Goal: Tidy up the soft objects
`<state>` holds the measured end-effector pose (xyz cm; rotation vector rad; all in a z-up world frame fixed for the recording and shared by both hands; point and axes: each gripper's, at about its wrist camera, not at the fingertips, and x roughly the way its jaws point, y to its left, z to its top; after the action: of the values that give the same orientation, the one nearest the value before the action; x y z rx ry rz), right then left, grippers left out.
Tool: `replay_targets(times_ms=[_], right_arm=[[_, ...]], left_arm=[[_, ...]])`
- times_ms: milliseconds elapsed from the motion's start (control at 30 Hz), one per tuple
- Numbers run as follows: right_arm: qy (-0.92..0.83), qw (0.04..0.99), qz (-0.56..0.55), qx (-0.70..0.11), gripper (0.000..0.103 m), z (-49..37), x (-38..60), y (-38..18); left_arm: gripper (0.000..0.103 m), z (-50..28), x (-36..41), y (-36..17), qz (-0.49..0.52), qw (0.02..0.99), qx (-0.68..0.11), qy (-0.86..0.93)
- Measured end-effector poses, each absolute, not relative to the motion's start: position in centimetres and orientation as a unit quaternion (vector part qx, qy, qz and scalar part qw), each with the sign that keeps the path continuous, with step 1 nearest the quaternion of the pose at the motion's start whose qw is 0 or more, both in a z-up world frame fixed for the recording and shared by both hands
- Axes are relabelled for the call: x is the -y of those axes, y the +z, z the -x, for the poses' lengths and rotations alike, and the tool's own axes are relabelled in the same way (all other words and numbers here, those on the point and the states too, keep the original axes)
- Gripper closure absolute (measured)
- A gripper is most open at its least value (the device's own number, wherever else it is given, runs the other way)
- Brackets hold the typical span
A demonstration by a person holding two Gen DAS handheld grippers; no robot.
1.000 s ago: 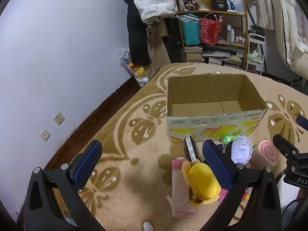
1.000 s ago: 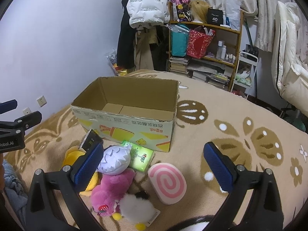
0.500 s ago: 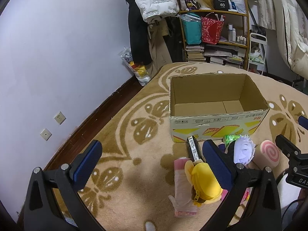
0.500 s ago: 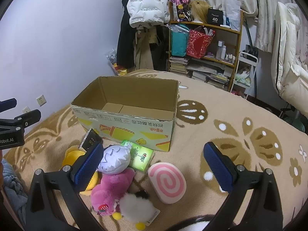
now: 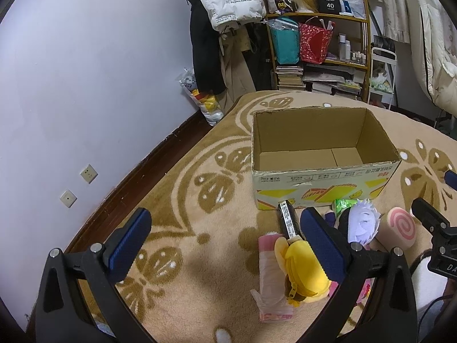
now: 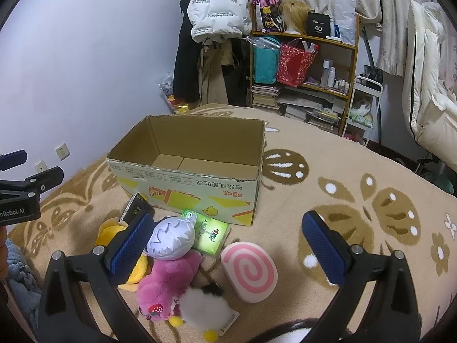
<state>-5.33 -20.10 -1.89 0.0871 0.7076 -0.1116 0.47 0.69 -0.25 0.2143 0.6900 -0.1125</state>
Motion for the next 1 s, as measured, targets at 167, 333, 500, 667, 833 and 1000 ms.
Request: replay_targets(times_ms=[167, 333, 500, 667, 833, 1000], right_arm=[[-0.054, 0.936, -0.042, -0.347, 0.000, 5.4, 20.1, -1.9], [-0.055, 0.935, -0.042, -0.348, 0.000, 5.4, 20.1, -1.9], [-0.053, 0.935, -0.037, -0.349, 0.000, 5.4, 20.1, -1.8], [-0.056, 0.933, -0.036, -0.353, 0.000, 5.1, 20.0, -2.0], [-0.056, 0.932, -0.032, -0.356, 0.000, 5.0, 19.9, -2.3], [-0.050, 0.931, -0.033, -0.360, 0.000, 4.6, 19.7, -2.5]], left_arm=[[0.000, -0.7, -0.9, -0.3, -0.105, 0.935, -0.336, -0.053], [0.000, -0.8, -0.8, -0.3, -0.107, 0.933, -0.338, -0.054], [0.000, -0.7, -0.6, -0.4, -0.111, 0.933, -0.338, -0.057], [0.000, -0.4, 0.0, -0.3, -0.115, 0.936, -0.327, -0.057], [0.000, -0.3, -0.1, -0.3, -0.105, 0.934, -0.334, -0.072], [0.000, -1.2, -0.5, -1.3, -0.083, 0.921, -0.371, -0.082]])
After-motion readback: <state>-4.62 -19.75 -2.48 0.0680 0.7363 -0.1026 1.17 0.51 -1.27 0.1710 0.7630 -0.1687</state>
